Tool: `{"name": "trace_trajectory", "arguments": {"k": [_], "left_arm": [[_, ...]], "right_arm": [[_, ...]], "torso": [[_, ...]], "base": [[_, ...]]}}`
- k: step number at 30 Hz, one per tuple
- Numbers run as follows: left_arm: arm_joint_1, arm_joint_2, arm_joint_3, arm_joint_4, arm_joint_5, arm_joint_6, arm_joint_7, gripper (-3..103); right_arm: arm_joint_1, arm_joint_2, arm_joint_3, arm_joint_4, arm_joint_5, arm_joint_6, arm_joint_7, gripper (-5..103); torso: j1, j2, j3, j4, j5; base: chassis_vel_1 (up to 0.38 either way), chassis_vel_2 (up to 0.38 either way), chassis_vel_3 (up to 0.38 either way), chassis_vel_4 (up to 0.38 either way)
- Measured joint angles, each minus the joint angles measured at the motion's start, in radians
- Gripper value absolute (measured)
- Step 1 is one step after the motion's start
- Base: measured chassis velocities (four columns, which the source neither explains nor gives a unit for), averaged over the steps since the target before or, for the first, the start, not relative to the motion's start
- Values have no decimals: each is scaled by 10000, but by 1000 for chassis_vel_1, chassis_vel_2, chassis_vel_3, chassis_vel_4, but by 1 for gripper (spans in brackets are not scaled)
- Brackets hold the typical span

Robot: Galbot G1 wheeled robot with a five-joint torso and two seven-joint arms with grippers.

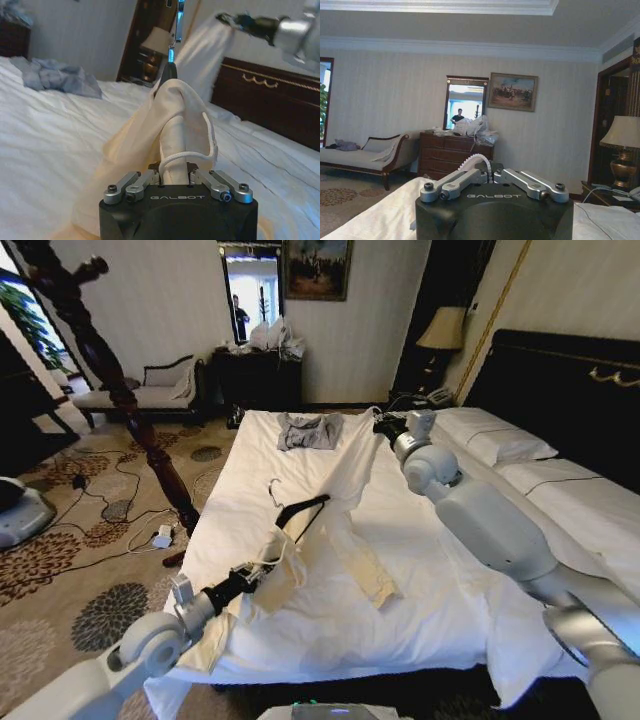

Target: Pick up the clothes from the bed and hang them on the clothes hanger.

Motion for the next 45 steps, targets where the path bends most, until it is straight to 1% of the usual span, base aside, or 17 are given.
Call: {"name": "trace_trajectory", "arguments": {"k": [1,6,10,15,19,20,23,24,25,27,30,31,34,37,41,43,45], "left_arm": [[0,0,0,0,0,0,0,20],[-226,70,-318,-44,-343,-24,-113,20],[-333,80,-533,-5,-441,-119,-277,20],[-394,63,-636,23,-510,-135,-339,20],[-566,107,-703,78,-563,-162,-419,20],[-566,107,-703,78,-563,-162,-419,20],[-713,164,-714,42,-669,-175,-488,20],[-715,173,-714,22,-675,-175,-489,20],[-715,173,-714,22,-675,-175,-489,20],[-656,174,-717,21,-652,-175,-488,20],[-329,149,-854,58,-539,-181,-430,20],[-329,149,-854,58,-539,-181,-430,20],[134,114,-1114,19,-429,-195,-336,20],[386,58,-1231,-69,-347,-199,-269,20],[737,7,-1350,-261,-219,-209,-220,20],[974,5,-1361,-488,-161,-212,-158,20],[1341,33,-1291,-820,5,-214,-78,20]], "right_arm": [[0,0,0,0,0,0,0,1],[-1138,-770,703,820,-70,23,-92,1],[-2248,-1478,1489,1393,-127,194,-279,1],[-2760,-1815,1890,1656,-149,376,-449,1],[-3190,-2215,2311,2088,-61,833,-1210,1],[-3190,-2215,2311,2088,-61,833,-1210,1],[-4321,-2512,2788,2628,-365,921,-1495,1],[-4821,-2538,2926,2710,-629,947,-1550,1],[-4821,-2538,2926,2710,-629,947,-1550,1],[-5985,-2533,3290,2802,-1271,1053,-1692,1],[-7480,-2533,4047,3007,-1820,1129,-1852,1],[-7480,-2533,4047,3007,-1820,1129,-1852,1],[-8844,-2756,4864,3068,-2775,1399,-2202,1],[-9351,-2740,5102,3057,-3042,1462,-2248,1],[-9457,-2522,5029,2933,-3311,1443,-2079,1],[-8871,-2146,4394,2566,-3223,1267,-1493,1],[-7967,-1584,3677,1998,-2864,1105,-722,1]], "torso": [[0,0,0,0,0],[-1,0,-1,-12,7],[0,0,-1,-4,2],[-1,0,-1,-7,4],[0,0,-1,1,-2],[0,0,-1,1,-2],[-1,1,-2,-8,-2],[-1,1,-2,-8,2],[-1,1,-2,-8,2],[-2,0,-1,-6,5],[-1,0,-1,-8,3],[-1,0,-1,-8,3],[-2,1,-2,-6,-4],[-2,1,-2,-7,2],[-1,1,-2,-7,-2],[-3,1,-2,-8,0],[-2,1,-1,-4,5]], "base": [[0,0,0,0],[0,0,0,0],[0,0,0,0],[0,0,0,0],[0,0,0,0],[0,0,0,0],[0,0,0,0],[0,0,0,0],[0,0,0,0],[0,0,0,0],[0,0,0,0],[0,0,0,0],[0,0,0,0],[0,0,0,0],[0,0,0,0],[0,0,0,0],[0,0,0,0]]}}
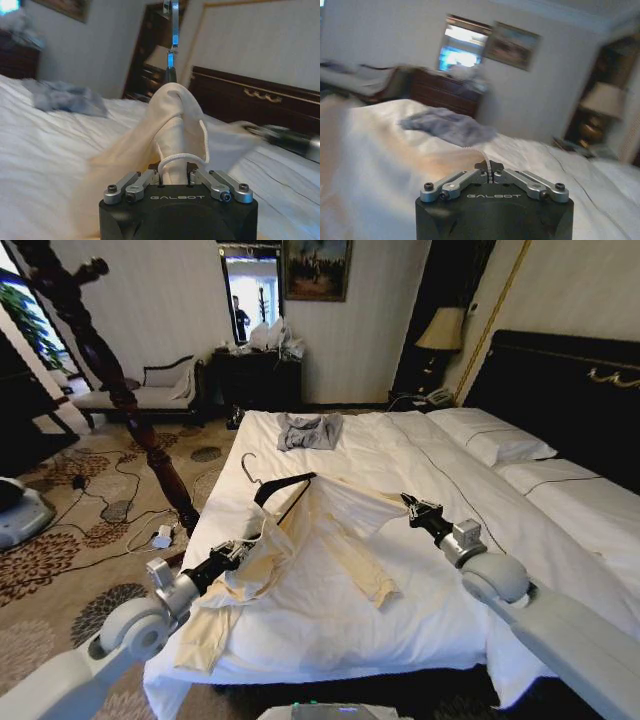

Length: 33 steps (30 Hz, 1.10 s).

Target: Pick up the clothes from the bed and hang them on the clothes hanger.

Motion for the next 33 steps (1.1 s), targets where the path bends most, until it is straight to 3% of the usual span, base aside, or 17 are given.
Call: {"name": "trace_trajectory", "arguments": {"k": [5,10,14,20,26,29,32,33], "left_arm": [[1307,52,185,-665,854,-21,272,20],[2260,-95,9,-1006,1299,-122,396,20],[2660,-408,-424,-1254,1253,-190,375,20],[3011,-575,-564,-1311,1340,-274,322,20],[3658,-1028,-575,-1462,1690,-535,275,20],[3959,-1328,-556,-1466,2023,-740,290,20],[4213,-1717,-401,-1362,2374,-995,355,20],[4238,-1768,-370,-1353,2429,-1031,371,20]], "right_arm": [[1631,1032,-780,-1080,844,-275,1060,1],[1435,835,-768,-1231,714,-456,982,1],[-1158,-88,134,-446,-802,-560,231,1],[-2930,-212,455,-402,-1916,-563,-203,-2],[-2864,-94,399,-354,-2019,-462,-307,24],[-2959,-209,455,-225,-2003,-376,-399,29],[-3523,-236,923,-92,-2303,-458,-299,45],[-3797,-239,1193,-34,-2312,-538,-335,45]], "torso": [[4,-2,2,8,-2],[3,-1,2,10,-4],[1,0,-1,-11,-6],[1,0,-1,-6,-1],[1,0,-1,4,-4],[1,0,0,5,-4],[1,-1,0,3,-3],[0,0,0,1,-5]], "base": [[0,0,0,0],[0,0,0,0],[0,0,0,0],[0,0,0,0],[0,0,0,0],[0,0,0,0],[0,0,0,0],[0,0,0,0]]}}
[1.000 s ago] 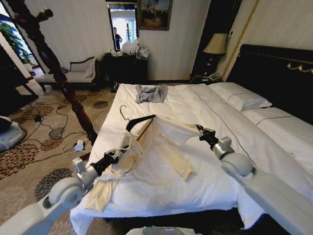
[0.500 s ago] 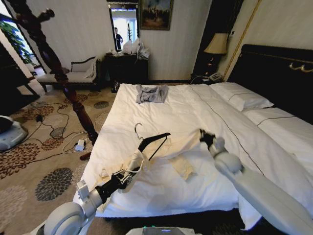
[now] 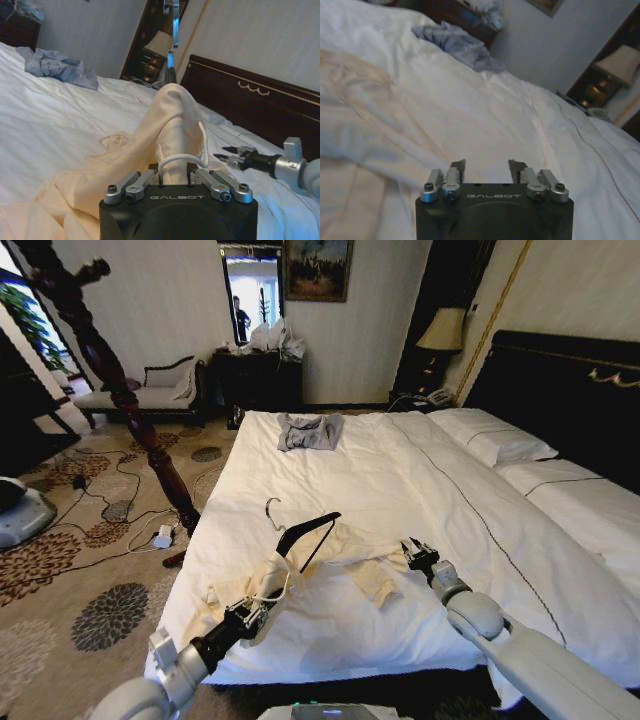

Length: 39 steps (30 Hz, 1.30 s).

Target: Pick up the clothes from the bed and hang them on the clothes hanger.

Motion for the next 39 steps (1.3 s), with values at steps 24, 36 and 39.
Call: {"name": "trace_trajectory", "arguments": {"k": [24,36,39], "left_arm": [[177,110,178,-245,-208,23,4,20],[29,265,202,-176,-428,103,-16,20],[21,255,202,-164,-431,116,-15,20]], "right_arm": [[4202,922,-3736,-2702,2093,1674,-3361,100],[5446,1827,-4817,-4397,2012,1751,-3539,96],[5611,1848,-4991,-4447,2000,1731,-3531,92]], "torso": [[0,-1,2,-1,0],[2,-2,2,0,2],[2,-2,2,-1,0]], "base": [[0,0,0,0],[0,0,0,0],[0,0,0,0]]}}
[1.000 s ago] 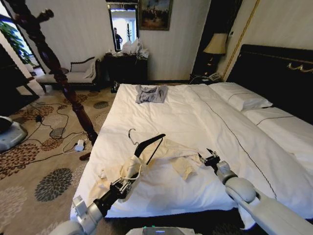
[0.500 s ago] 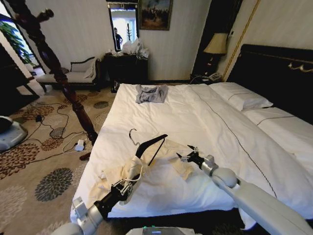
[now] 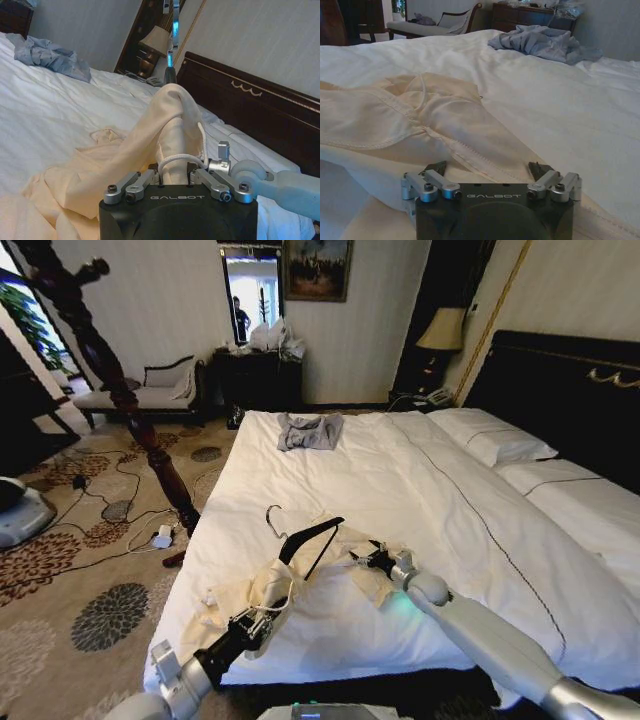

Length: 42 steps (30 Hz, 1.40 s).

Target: Pick up the clothes from the bed and hang them on the clothes hanger.

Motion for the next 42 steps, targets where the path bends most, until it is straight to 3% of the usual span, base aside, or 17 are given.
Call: {"name": "trace_trajectory", "arguments": {"k": [3,9,10,12,14,24,29,34,42], "left_arm": [[-10,-17,7,12,0,6,3,20],[-43,-30,-8,63,-39,8,6,20],[-43,-30,-8,63,-39,8,6,20],[-54,-32,-8,65,-47,9,6,20],[-55,-35,-9,65,-55,10,7,20],[-54,-95,-32,51,-77,12,9,20],[-81,-98,-33,49,-83,12,10,20],[-178,-104,-30,49,-163,15,10,20],[-193,-214,-163,27,-228,1,10,20]], "right_arm": [[-4,-12,-67,8,-35,-25,22,90],[-402,-161,-74,199,-267,-33,69,66],[-402,-161,-74,199,-267,-33,69,66],[-555,-191,14,299,-371,-32,134,54],[-602,-202,59,353,-415,-30,178,54],[-995,-494,400,860,-727,-20,460,12],[-1381,-795,686,1404,-825,-30,688,3],[-1587,-935,949,1903,-963,-8,984,2],[-1466,-426,1913,2100,-826,41,1950,2]], "torso": [[1,1,-1,0,0],[0,1,-1,-2,1],[0,1,-1,-2,1],[0,0,-1,-2,2],[0,1,-1,-2,2],[0,0,-1,-2,2],[0,1,-1,-2,1],[-1,1,-1,-2,2],[-1,1,-1,3,0]], "base": [[0,0,0,0],[0,0,0,0],[0,0,0,0],[0,0,0,0],[0,0,0,0],[0,0,0,0],[0,0,0,0],[0,0,0,0],[0,0,0,0]]}}
